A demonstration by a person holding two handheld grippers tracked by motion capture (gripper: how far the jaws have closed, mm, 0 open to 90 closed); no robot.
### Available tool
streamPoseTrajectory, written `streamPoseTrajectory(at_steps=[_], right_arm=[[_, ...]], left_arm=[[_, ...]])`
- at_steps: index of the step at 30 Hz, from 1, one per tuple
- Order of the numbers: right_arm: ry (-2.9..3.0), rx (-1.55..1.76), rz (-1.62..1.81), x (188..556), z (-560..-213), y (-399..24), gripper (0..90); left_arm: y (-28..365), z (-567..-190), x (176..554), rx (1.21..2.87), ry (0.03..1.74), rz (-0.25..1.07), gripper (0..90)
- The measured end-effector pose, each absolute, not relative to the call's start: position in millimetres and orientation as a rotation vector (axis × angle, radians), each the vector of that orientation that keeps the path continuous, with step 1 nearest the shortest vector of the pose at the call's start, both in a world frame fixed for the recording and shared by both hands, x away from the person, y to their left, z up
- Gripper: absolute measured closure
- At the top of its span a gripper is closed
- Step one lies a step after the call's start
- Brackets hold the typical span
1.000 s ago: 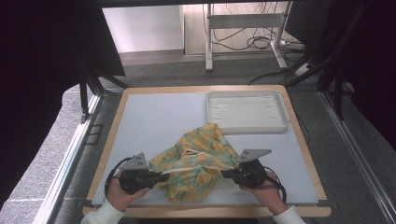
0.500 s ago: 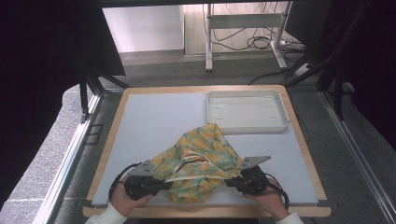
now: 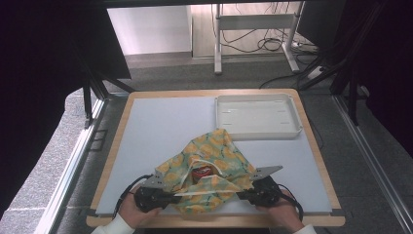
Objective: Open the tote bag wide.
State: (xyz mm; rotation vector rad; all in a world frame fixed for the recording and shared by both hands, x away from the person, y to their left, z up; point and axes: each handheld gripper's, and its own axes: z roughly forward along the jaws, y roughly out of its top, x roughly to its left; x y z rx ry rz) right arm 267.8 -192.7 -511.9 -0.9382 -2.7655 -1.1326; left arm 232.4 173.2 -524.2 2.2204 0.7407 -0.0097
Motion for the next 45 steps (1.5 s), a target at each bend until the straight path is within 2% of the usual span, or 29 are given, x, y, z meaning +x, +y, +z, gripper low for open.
streamPoseTrajectory(at_steps=[15,16,18,19,20,21,22,23,25,29,34,37,45], right_arm=[[-2.777,-0.95,-1.104,266,-516,-196,86.6],[-2.779,-0.951,-1.105,266,-517,-195,85.1],[-2.789,-0.934,-1.119,265,-516,-194,75.4],[-2.813,-0.895,-1.136,262,-513,-192,66.4],[-2.813,-0.895,-1.136,262,-513,-192,66.4],[-2.817,-0.887,-1.144,261,-511,-192,61.9],[-2.815,-0.881,-1.187,260,-505,-192,55.2],[-2.815,-0.881,-1.187,260,-505,-192,55.2],[-2.792,-0.901,-1.248,258,-498,-198,49.5],[-2.772,-0.945,-1.32,257,-489,-208,44.9],[-2.757,-0.974,-1.391,258,-480,-215,43.2],[-2.759,-1.009,-1.437,263,-473,-215,43.2],[-2.778,-1.071,-1.455,285,-470,-205,43.3]], left_arm=[[171,-533,238,2.252,0.77,-0.032,87.8],[171,-533,238,2.25,0.771,-0.03,86.7],[171,-531,236,2.244,0.767,-0.012,80.6],[171,-528,234,2.244,0.749,0.007,72.5],[171,-528,234,2.244,0.749,0.007,68.6],[171,-526,232,2.231,0.745,0.013,68.6],[171,-523,231,2.224,0.739,0.024,60.2],[172,-520,230,2.218,0.729,0.035,60.2],[175,-514,228,2.194,0.72,0.043,52.6],[181,-501,225,2.134,0.716,0.061,47.7],[189,-486,225,2.061,0.721,0.098,46.3],[194,-479,233,2.016,0.79,0.144,46.4],[195,-478,256,1.988,0.88,0.189,47.6]])
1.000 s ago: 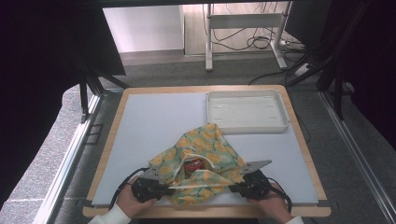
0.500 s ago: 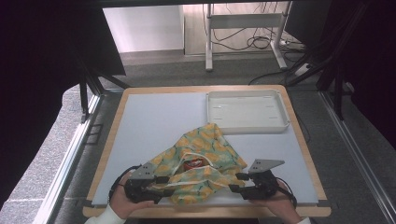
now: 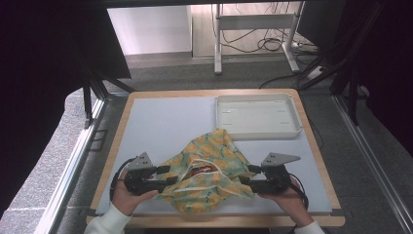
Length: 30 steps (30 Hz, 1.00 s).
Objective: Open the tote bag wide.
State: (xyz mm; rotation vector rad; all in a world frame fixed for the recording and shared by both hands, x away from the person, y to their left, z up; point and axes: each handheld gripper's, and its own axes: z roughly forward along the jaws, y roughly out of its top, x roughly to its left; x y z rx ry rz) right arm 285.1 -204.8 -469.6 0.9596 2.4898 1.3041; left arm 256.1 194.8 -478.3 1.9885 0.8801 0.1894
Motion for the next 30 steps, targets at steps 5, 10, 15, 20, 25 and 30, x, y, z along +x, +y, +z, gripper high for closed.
streamPoseTrajectory(at_steps=[5,10,15,20,25,30], right_arm=[[2.496,0.932,1.278,302,-467,-188,43.2],[2.518,0.9,1.251,308,-469,-177,43.2],[2.539,0.89,1.231,311,-472,-172,43.2],[2.569,0.869,1.209,310,-475,-165,42.2],[2.613,0.819,1.175,307,-480,-155,40.6],[2.638,0.79,1.141,305,-485,-148,38.7]], left_arm=[[184,-485,276,2.025,0.891,0.193,48.7],[174,-490,277,2.066,0.871,0.209,46.6],[171,-496,278,2.097,0.876,0.214,45.0],[165,-502,277,2.133,0.857,0.189,45.1],[163,-508,277,2.168,0.864,0.175,47.7],[162,-512,278,2.189,0.864,0.154,61.0]])
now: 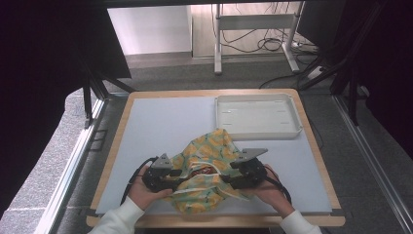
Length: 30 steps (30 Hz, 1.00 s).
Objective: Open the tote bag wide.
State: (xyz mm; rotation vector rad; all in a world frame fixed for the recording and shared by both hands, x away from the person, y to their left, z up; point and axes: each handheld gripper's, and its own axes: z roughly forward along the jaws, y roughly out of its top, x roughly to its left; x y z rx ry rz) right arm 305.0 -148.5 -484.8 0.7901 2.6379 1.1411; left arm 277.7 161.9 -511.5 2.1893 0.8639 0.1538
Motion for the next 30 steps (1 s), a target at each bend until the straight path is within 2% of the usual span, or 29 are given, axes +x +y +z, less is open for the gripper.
streamPoseTrajectory(at_steps=[4,5,6,12,17,21,25,28,30], right_arm=[[2.645,0.778,1.114,304,-488,-143,38.7],[2.634,0.784,1.089,304,-489,-141,45.9],[2.634,0.784,1.089,304,-489,-141,45.9],[2.623,0.844,1.131,310,-489,-145,82.4],[2.61,0.844,1.173,310,-486,-147,88.7],[2.598,0.836,1.195,311,-483,-147,88.9],[2.574,0.833,1.236,315,-476,-145,89.0],[2.556,0.823,1.261,319,-469,-143,89.0],[2.546,0.821,1.277,321,-465,-140,89.0]], left_arm=[[163,-512,278,2.181,0.86,0.142,72.2],[163,-513,278,2.184,0.859,0.141,73.7],[163,-513,278,2.184,0.859,0.141,74.9],[164,-512,277,2.178,0.858,0.138,78.0],[163,-511,276,2.173,0.854,0.144,76.1],[163,-510,274,2.172,0.85,0.154,73.3],[163,-509,272,2.162,0.826,0.17,66.2],[163,-508,270,2.157,0.823,0.188,53.7],[162,-508,269,2.158,0.829,0.193,51.2]])
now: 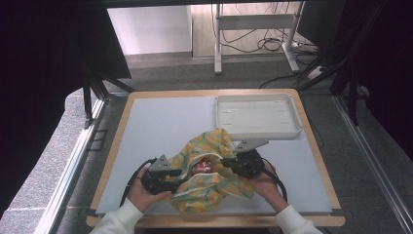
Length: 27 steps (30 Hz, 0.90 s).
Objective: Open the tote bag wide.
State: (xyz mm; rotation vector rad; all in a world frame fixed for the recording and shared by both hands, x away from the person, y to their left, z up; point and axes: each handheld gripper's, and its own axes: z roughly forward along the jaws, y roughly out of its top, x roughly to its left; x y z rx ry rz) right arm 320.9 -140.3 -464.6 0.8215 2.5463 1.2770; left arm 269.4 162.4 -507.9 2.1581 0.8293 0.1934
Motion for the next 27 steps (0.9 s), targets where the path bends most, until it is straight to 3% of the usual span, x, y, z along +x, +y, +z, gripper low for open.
streamPoseTrajectory(at_steps=[2,9,13,20,27], right_arm=[[2.526,0.814,1.298,323,-459,-137,89.0],[2.495,0.805,1.338,328,-448,-133,89.0],[2.471,0.805,1.363,330,-443,-134,89.1],[2.46,0.799,1.377,331,-439,-132,89.1],[2.433,0.795,1.391,332,-433,-134,89.1]], left_arm=[[162,-508,270,2.164,0.83,0.196,47.7],[162,-512,272,2.181,0.857,0.229,48.6],[162,-515,274,2.205,0.863,0.229,56.2],[165,-514,277,2.222,0.866,0.21,80.6],[174,-500,274,2.108,0.871,0.212,85.1]])
